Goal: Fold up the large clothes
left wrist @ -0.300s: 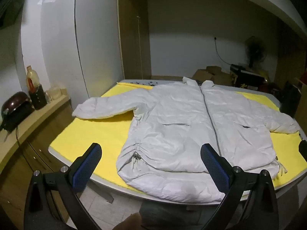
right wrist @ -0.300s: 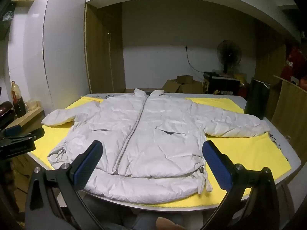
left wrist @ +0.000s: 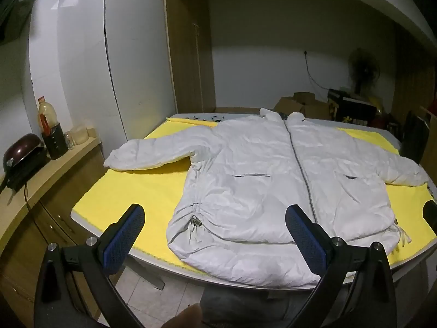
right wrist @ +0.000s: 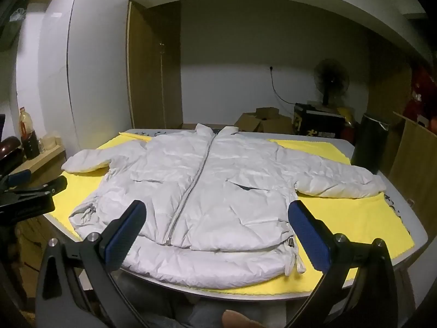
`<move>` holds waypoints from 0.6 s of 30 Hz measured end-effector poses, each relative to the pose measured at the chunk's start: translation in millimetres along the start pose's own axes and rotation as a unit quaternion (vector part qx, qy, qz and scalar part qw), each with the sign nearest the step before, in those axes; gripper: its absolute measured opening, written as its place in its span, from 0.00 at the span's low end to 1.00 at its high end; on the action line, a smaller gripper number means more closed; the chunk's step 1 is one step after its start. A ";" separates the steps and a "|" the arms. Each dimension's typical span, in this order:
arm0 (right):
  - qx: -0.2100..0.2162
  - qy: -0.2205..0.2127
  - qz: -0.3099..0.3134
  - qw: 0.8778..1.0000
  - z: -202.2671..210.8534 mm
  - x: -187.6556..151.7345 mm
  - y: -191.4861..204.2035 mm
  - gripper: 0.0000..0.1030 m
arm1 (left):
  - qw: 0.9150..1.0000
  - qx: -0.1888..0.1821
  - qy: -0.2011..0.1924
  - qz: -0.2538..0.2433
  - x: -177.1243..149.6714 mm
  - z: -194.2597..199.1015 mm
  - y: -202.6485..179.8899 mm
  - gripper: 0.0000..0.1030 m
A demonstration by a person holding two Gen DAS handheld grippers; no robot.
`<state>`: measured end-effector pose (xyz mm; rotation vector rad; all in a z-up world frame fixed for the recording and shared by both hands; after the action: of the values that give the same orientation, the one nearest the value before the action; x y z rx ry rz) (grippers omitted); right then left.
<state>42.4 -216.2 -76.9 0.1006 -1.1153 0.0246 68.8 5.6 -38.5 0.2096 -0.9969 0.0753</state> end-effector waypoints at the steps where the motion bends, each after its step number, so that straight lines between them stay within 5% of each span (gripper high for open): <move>1: 0.000 0.000 0.002 1.000 1.0 -0.8 1.7 1.00 | 1.000 -0.001 0.001 0.000 0.6 1.2 1.0 1.00; 18: 0.011 0.008 0.006 1.000 -1.3 0.2 4.0 1.00 | 1.000 0.000 0.010 -0.010 -14.4 -4.3 -13.2 1.00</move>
<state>43.4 -212.0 -76.9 0.1134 -1.0990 0.0474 66.6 -5.9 -54.7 0.2192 -0.9749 0.0586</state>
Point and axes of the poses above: each gripper's, at about its wrist camera, not at the fingertips, and z roughly against the way its jaws point, y to its left, x to its top, the point moved 9 cm from there along -z, roughly the way its jaws point, and after that the axes turned 10 degrees about x, right-handed, at the moved point
